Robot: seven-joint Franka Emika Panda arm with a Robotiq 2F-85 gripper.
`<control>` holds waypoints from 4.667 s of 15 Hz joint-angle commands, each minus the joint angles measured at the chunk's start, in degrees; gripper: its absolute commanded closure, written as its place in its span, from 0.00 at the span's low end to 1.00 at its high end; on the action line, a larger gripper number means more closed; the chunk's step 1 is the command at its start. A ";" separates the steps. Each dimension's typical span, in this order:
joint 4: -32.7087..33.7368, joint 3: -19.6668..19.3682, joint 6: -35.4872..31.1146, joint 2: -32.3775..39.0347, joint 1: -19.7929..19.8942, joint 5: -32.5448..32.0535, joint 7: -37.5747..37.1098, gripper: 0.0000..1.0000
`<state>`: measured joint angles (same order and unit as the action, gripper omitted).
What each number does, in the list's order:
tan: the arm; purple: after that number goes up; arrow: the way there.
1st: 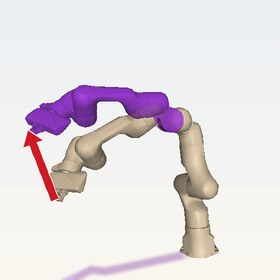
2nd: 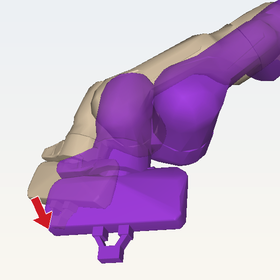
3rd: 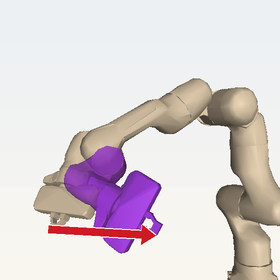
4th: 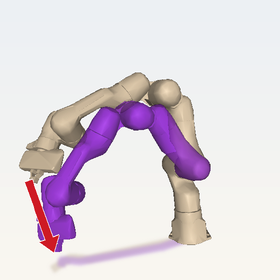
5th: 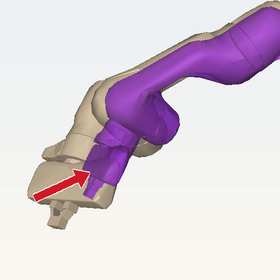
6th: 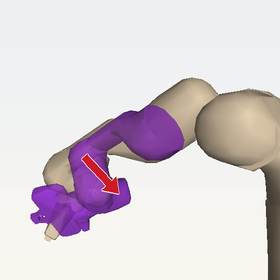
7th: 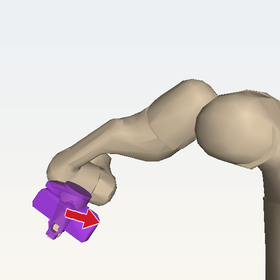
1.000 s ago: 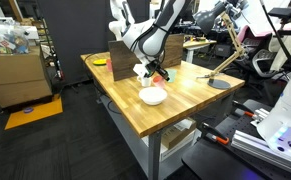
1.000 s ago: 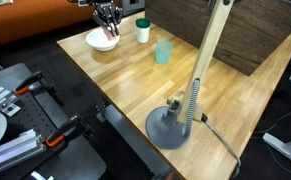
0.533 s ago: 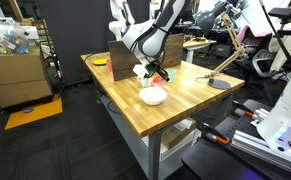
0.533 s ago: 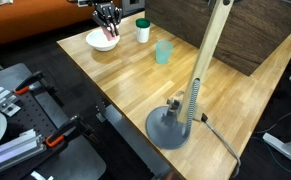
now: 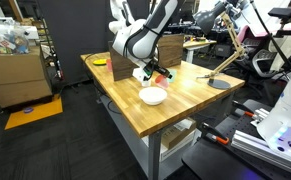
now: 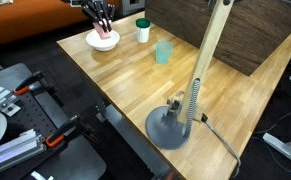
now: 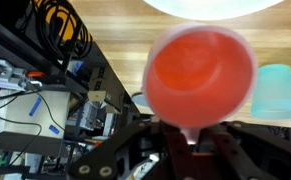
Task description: Pour the contents in the pink cup into the white bowl
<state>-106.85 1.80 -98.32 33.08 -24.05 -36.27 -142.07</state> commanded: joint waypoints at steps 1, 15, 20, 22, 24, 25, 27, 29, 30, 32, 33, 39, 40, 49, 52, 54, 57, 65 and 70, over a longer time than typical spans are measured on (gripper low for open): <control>6.46 0.75 9.60 4.45 -1.44 -3.33 3.00 0.96; 20.97 1.30 25.26 19.04 -5.09 -16.22 10.43 0.96; 23.49 1.62 27.68 20.97 -5.69 -19.42 12.89 0.96; 24.03 1.73 28.29 21.44 -5.70 -19.82 13.36 0.96; 24.31 1.84 28.68 21.79 -5.66 -20.02 13.59 0.96; 24.37 1.90 28.86 21.91 -5.67 -20.08 13.75 0.96; 24.62 2.00 29.16 22.18 -5.73 -20.16 13.93 0.96; 24.96 2.08 29.42 22.57 -5.80 -20.20 14.12 0.96; 25.03 2.11 29.58 22.71 -5.85 -20.24 14.25 0.96; 25.11 2.15 30.17 22.85 -5.97 -20.28 14.78 0.96; 25.16 2.08 30.74 22.97 -6.12 -20.41 15.23 0.96; 25.99 2.35 34.76 24.10 -6.74 -21.65 18.42 0.96; 26.26 2.45 35.13 24.41 -6.85 -21.90 18.84 0.96; 28.14 2.66 37.32 26.54 -7.65 -24.60 22.15 0.96; 28.50 2.64 38.46 27.18 -7.82 -24.99 23.14 0.96; 28.81 2.62 39.03 27.82 -7.96 -25.29 23.84 0.96; 28.99 2.68 39.53 28.42 -8.16 -26.15 24.78 0.96; 29.40 2.83 40.04 29.24 -8.33 -27.16 26.14 0.96; 29.56 2.98 39.61 29.20 -8.19 -27.13 25.99 0.96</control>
<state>-79.23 4.15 -60.67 61.05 -32.45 -62.00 -117.70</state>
